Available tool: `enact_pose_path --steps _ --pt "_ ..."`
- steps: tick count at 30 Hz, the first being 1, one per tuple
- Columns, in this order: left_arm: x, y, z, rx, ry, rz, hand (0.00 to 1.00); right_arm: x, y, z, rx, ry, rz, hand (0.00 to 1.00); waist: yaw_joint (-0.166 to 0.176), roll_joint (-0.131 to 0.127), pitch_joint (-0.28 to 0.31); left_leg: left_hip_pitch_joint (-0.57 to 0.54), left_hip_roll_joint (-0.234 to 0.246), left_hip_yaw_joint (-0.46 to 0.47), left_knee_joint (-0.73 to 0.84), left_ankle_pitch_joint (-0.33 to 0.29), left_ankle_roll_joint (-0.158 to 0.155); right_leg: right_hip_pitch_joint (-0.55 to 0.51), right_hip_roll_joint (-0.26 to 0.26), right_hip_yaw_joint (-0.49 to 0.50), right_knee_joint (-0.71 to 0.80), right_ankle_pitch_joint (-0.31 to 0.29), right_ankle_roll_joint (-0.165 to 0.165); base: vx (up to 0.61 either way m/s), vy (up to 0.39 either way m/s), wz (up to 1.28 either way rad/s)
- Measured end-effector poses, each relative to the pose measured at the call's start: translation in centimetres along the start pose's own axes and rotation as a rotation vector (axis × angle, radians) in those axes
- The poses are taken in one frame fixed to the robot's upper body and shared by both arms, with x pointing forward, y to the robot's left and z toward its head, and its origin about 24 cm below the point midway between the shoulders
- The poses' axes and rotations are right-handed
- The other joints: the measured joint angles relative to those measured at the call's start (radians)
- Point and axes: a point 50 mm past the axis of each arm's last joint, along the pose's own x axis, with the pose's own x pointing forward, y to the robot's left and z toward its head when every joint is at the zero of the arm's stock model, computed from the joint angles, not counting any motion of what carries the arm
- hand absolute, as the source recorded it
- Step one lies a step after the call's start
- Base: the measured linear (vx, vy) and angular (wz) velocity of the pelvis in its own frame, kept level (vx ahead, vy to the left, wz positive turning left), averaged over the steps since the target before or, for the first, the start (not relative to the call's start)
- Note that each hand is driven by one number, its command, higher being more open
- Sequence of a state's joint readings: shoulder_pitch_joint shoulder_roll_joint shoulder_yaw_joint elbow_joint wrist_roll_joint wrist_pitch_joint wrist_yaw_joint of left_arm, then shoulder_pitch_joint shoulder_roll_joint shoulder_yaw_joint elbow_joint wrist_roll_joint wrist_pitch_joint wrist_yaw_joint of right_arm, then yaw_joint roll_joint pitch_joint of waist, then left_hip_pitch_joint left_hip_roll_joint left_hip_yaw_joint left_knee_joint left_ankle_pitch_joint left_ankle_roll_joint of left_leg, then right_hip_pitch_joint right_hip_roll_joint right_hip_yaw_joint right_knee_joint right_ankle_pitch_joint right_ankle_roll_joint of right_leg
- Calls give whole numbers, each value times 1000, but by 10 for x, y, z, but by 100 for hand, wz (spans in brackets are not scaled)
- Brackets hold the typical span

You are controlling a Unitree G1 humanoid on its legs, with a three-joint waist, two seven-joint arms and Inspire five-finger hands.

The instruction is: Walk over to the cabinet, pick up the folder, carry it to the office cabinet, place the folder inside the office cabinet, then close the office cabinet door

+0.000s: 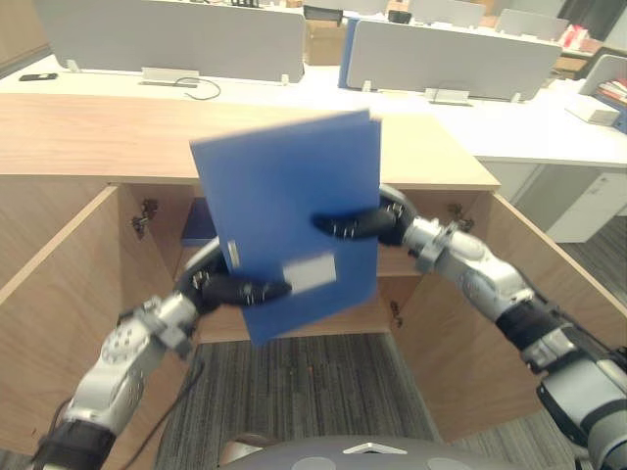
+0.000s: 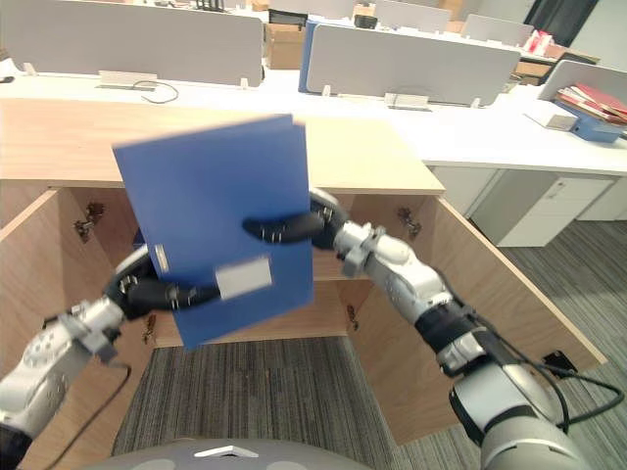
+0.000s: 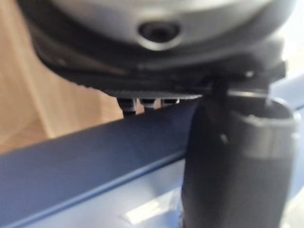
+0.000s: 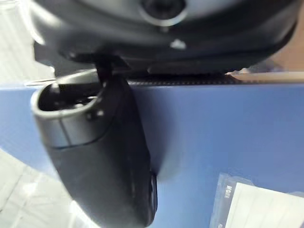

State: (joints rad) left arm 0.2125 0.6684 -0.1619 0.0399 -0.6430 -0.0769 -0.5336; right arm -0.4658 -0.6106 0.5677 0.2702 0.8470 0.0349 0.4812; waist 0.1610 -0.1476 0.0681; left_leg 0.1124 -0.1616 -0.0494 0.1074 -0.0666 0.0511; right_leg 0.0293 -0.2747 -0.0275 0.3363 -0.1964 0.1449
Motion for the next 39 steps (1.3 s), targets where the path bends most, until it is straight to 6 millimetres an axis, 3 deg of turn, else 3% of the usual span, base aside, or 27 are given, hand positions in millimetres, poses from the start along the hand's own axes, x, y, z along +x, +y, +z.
enact_pose_path --steps 6,10,14,15,16,19,21,22,24,27,31,33,35,39 --pt "-15 -36 -90 -206 237 113 100 -39 21 -82 153 195 -102 0 1 6 5 0 13 13 16 -18 -3 5 18 5 -8 2 -5 -7 -8 -6" --pt "-12 -48 -111 -361 193 302 100 -59 27 -108 270 189 -238 0 -10 17 14 2 13 16 17 -19 -3 6 19 8 -6 2 -4 -20 2 -1" --pt "-16 -55 -139 -475 250 442 100 -65 34 -133 370 209 -345 0 -29 34 22 3 15 21 16 -20 -6 4 22 11 -5 3 -4 -34 3 -5" --pt "-19 -58 -154 -537 300 506 100 -68 36 -155 454 258 -422 0 -26 34 22 11 17 30 13 -19 -4 4 26 25 -3 4 -3 -19 6 -19" --pt "-23 -60 -161 -566 329 541 100 -69 38 -164 488 280 -456 0 -25 42 28 16 19 37 11 -20 -4 4 28 34 -2 4 -3 -22 15 -30" --pt "-52 -59 -189 -694 444 762 100 -72 45 -195 614 374 -636 0 -30 66 43 23 28 73 10 -26 0 -18 35 54 19 7 -6 -39 8 -34" --pt "-76 -67 -207 -825 517 944 100 -74 35 -202 681 388 -770 0 -32 85 55 24 30 79 -1 -31 -3 -25 40 59 19 12 -5 -66 3 -19" --pt "-84 -71 -212 -852 545 992 100 -73 33 -202 705 381 -804 0 -30 89 58 27 30 79 -8 -30 -2 -26 42 60 20 12 -4 -47 -12 -4" --pt "-118 -90 -230 -919 699 1125 100 -62 25 -198 849 291 -929 0 -25 90 93 34 34 77 -20 -29 1 -30 50 65 25 13 -3 -44 -36 -6" --pt "-138 -116 -240 -990 806 1203 100 -48 22 -191 1049 129 -1044 0 -9 84 116 27 37 59 -28 -26 2 -38 52 58 25 14 -1 -22 -33 5" --pt "-131 -135 -243 -1144 772 1285 100 -17 21 -172 1268 -60 -1101 0 26 72 125 -2 47 21 -14 -23 -6 -47 57 14 41 14 -2 9 -39 26" --pt "-123 -134 -241 -1189 718 1311 100 -6 21 -165 1326 -99 -1094 0 40 59 116 -19 50 1 -16 -21 -13 -41 53 -17 13 7 -15 21 -58 38" --pt "-115 -130 -239 -1225 668 1333 100 8 17 -151 1354 -153 -1075 0 59 52 112 -41 63 -30 -21 -11 -27 -37 59 -60 -21 12 -28 53 -66 47" --pt "-113 -127 -238 -1213 662 1352 100 31 11 -120 1313 -219 -986 0 58 48 109 -113 87 -102 -5 -3 -44 -29 86 -146 -90 26 -48 89 -82 47"
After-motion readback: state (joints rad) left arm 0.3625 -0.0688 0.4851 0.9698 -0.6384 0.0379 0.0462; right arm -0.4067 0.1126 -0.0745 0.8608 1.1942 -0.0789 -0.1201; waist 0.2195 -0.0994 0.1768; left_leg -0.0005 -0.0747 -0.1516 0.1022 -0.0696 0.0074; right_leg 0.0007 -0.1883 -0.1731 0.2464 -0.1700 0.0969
